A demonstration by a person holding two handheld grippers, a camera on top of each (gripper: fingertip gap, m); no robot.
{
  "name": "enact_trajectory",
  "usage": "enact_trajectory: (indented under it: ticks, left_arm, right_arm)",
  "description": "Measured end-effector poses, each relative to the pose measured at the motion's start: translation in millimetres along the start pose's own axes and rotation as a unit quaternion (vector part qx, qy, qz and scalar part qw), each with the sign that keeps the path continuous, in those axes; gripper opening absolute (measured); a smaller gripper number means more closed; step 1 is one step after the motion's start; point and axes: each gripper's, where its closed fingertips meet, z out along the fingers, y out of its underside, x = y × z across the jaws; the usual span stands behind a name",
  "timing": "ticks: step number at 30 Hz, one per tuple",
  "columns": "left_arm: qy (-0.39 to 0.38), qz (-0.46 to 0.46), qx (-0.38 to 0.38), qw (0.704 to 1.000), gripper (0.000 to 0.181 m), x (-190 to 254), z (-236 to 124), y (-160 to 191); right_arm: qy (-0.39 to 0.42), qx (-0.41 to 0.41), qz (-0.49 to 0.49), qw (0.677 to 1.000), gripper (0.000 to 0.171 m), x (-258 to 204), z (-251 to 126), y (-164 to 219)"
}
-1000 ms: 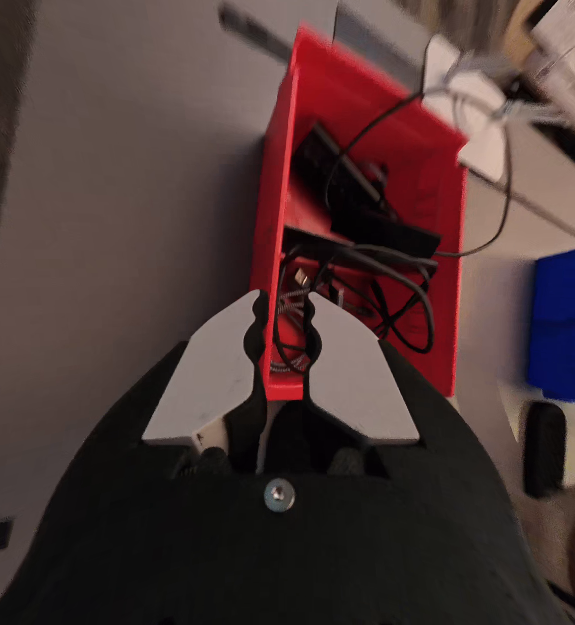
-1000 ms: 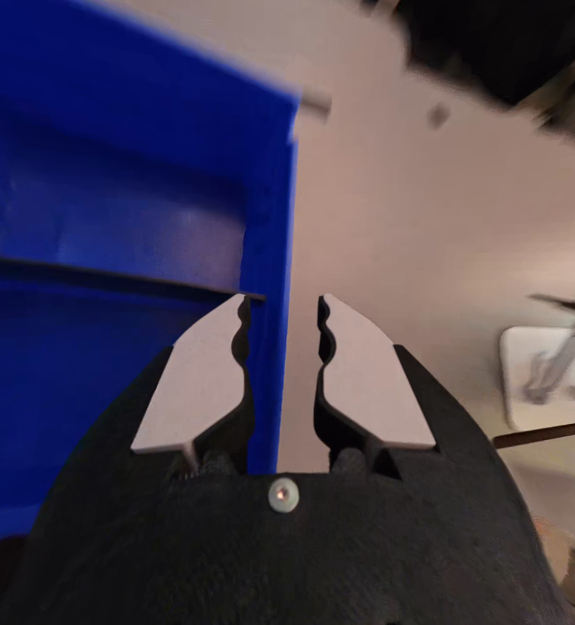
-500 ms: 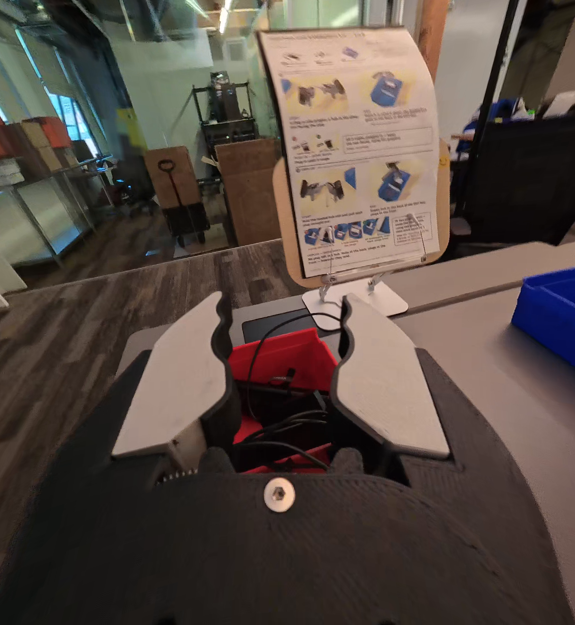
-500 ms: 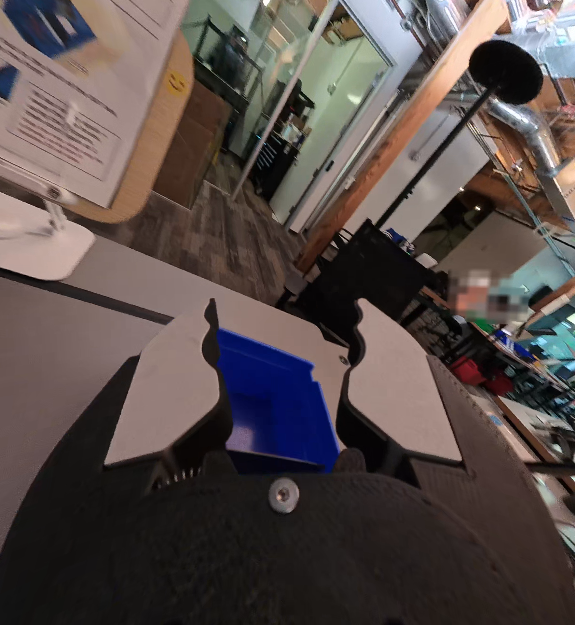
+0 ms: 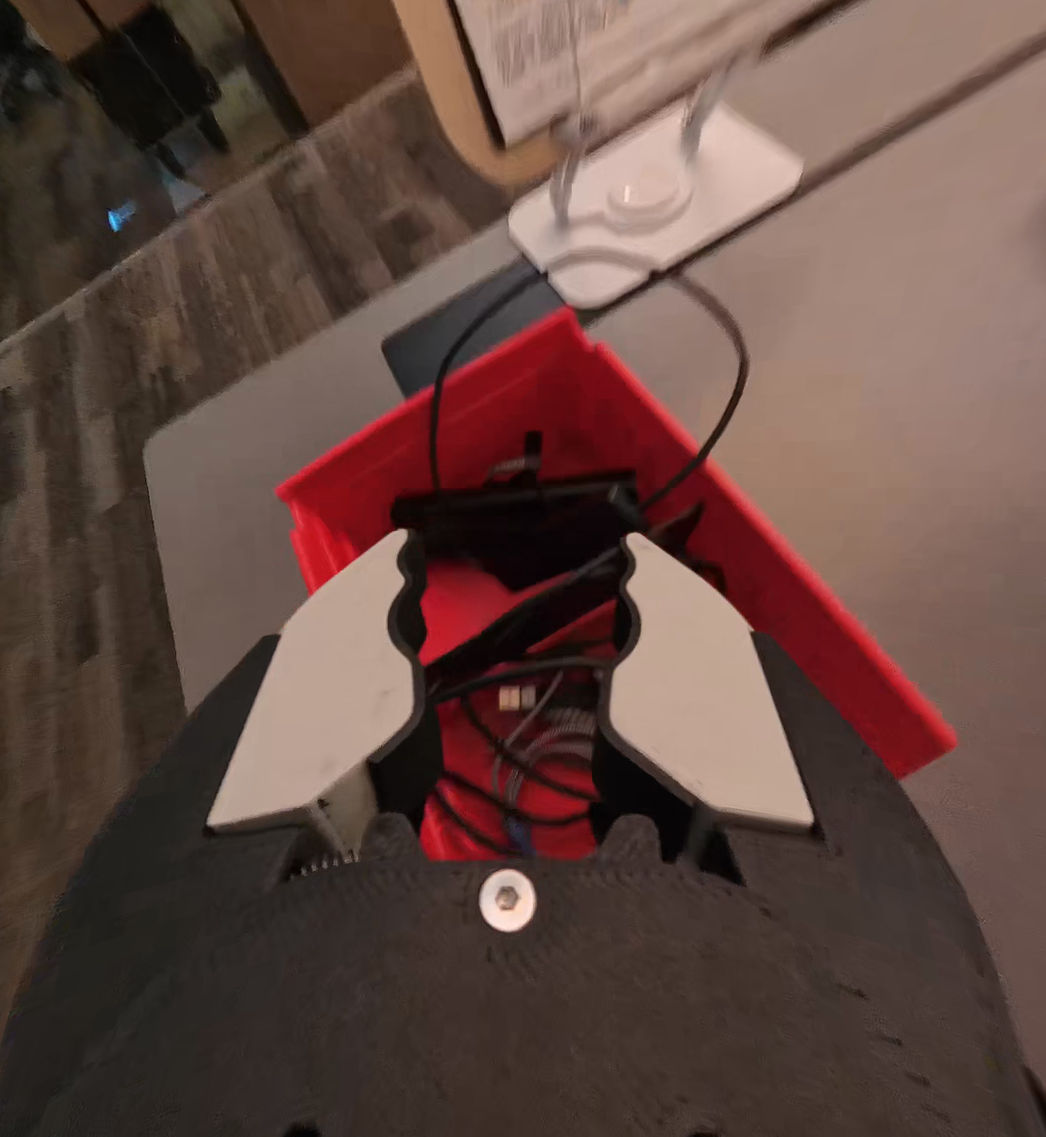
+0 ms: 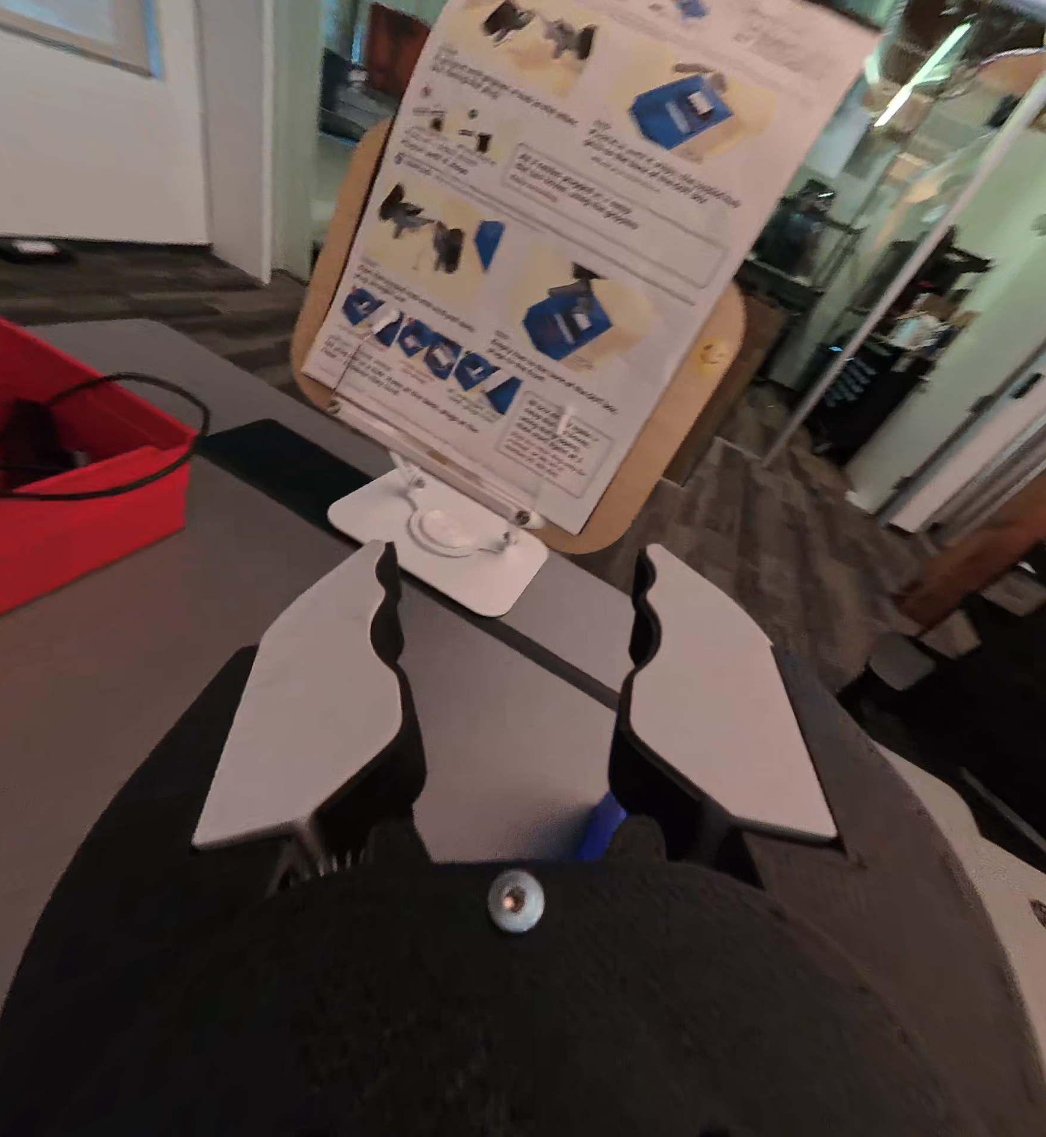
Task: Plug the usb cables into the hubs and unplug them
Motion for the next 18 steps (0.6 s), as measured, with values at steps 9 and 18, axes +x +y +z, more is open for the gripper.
enact_trajectory:
  ticks: [9, 18]
  left_arm:
    - [0.020, -0.014, -0.088, 0.996, 0.046, -27.6, -30.0, 70.9]
    - [0.012, 0.026, -0.169, 0.985, 0.051, -24.7, -4.9, 89.2]
  right_arm:
    - [-0.029, -0.036, -0.058, 0.997, 0.073, -2.6, 7.7, 25.4]
    - [-0.022, -0.039, -0.053, 0.998, 0.073, 10.2, 2.2, 28.5]
